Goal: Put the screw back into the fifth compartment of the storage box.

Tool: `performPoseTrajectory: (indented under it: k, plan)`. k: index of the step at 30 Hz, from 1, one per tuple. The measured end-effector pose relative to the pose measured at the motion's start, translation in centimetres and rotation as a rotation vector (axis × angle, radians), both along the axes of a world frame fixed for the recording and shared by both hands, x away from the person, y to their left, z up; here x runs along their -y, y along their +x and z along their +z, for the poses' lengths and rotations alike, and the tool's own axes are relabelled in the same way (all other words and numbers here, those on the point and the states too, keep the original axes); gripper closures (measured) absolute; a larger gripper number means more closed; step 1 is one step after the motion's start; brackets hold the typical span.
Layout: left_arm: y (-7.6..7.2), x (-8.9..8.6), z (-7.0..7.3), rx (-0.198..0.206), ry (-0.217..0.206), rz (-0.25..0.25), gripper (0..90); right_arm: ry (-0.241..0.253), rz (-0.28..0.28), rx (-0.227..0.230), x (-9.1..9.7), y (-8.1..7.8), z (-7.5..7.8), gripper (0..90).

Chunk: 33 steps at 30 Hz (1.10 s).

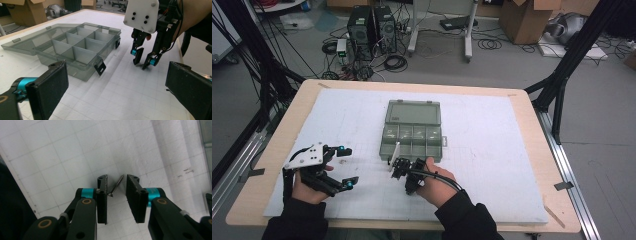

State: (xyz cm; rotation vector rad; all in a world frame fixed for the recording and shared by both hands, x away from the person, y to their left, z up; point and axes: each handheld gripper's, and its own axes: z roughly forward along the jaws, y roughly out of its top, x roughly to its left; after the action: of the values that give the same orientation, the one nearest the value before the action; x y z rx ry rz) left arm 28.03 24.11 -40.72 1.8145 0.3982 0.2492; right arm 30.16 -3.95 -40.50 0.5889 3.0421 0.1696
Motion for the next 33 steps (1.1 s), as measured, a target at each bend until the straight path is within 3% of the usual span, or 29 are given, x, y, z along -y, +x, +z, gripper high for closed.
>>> performPoseTrajectory:
  k: [5,12,19,24,25,32,33]
  plan:
    - [0.0,0.0,0.0,-0.002,0.000,-0.001,5.0,-0.003,-0.004,-0.021,-0.1,0.0,0.0,83.7]
    - [-0.1,0.0,0.1,-0.003,0.001,-0.002,5.0,0.007,0.017,-0.024,0.1,0.1,0.0,85.2]
    - [-0.1,0.0,0.1,-0.002,-0.002,-0.001,5.0,0.063,0.023,-0.016,1.0,-0.1,0.2,85.2]
    - [-0.1,0.0,0.1,-0.001,-0.002,-0.001,5.0,0.164,0.037,0.016,2.2,0.0,1.7,85.2]
    - [-0.1,0.0,0.1,-0.001,-0.002,-0.001,5.0,0.164,0.037,0.016,2.2,0.0,1.7,85.2]
    - [-0.1,0.0,0.1,0.001,-0.003,0.001,5.0,0.324,0.052,0.105,4.1,0.4,3.7,85.1]
    - [-0.1,0.0,0.1,0.000,-0.004,0.000,5.0,0.324,0.052,0.105,4.1,0.4,3.7,85.1]
